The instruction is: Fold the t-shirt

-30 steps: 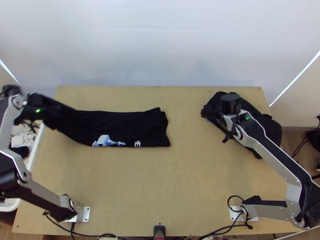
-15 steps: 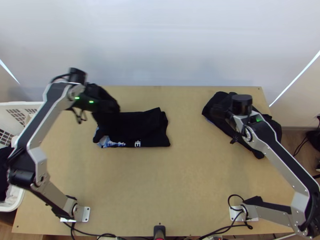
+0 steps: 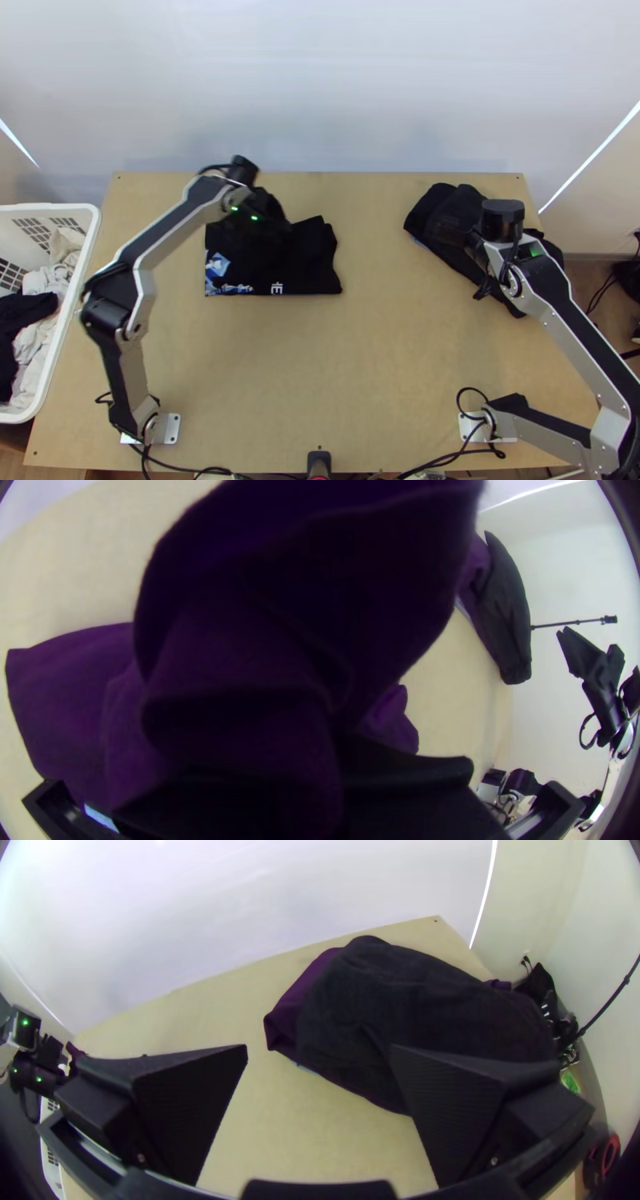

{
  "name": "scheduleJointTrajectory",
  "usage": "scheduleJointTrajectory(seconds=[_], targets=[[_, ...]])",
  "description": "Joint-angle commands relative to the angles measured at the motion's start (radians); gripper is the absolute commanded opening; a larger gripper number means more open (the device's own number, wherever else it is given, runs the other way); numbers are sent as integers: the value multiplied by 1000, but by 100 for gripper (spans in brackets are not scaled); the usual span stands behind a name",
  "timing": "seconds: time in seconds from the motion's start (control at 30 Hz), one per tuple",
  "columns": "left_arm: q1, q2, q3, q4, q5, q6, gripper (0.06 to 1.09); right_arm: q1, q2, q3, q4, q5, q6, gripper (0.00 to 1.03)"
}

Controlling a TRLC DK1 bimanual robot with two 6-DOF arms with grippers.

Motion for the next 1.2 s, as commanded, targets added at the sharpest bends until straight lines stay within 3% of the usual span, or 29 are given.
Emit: scheduleJointTrajectory(seconds=[0.0,0.03,0.1,0.13,0.27,0.37,0.57,0.7,0.87,1.17], targets=[[-140,95,96,14,-2,-27,13,10,-17,-21,-7,-8,23,99],[-158,98,116,14,17,10,31,13,-17,-21,-7,-8,26,99],[-186,83,162,14,86,41,99,16,-13,-21,-7,-8,35,99],[-192,69,191,22,123,32,105,20,-8,-24,-7,-8,41,99],[-187,30,360,69,162,-74,105,51,41,-44,-3,-18,84,99],[-164,-3,397,108,161,-67,105,74,108,-38,-3,-72,142,99],[-23,-68,408,71,167,-73,105,129,283,50,62,-405,291,99],[100,-132,391,-24,172,-48,105,175,430,113,122,-515,296,99],[203,-276,262,-29,172,-13,105,186,604,215,166,-592,296,99],[272,-355,173,-20,170,12,105,195,754,327,177,-670,283,99]])
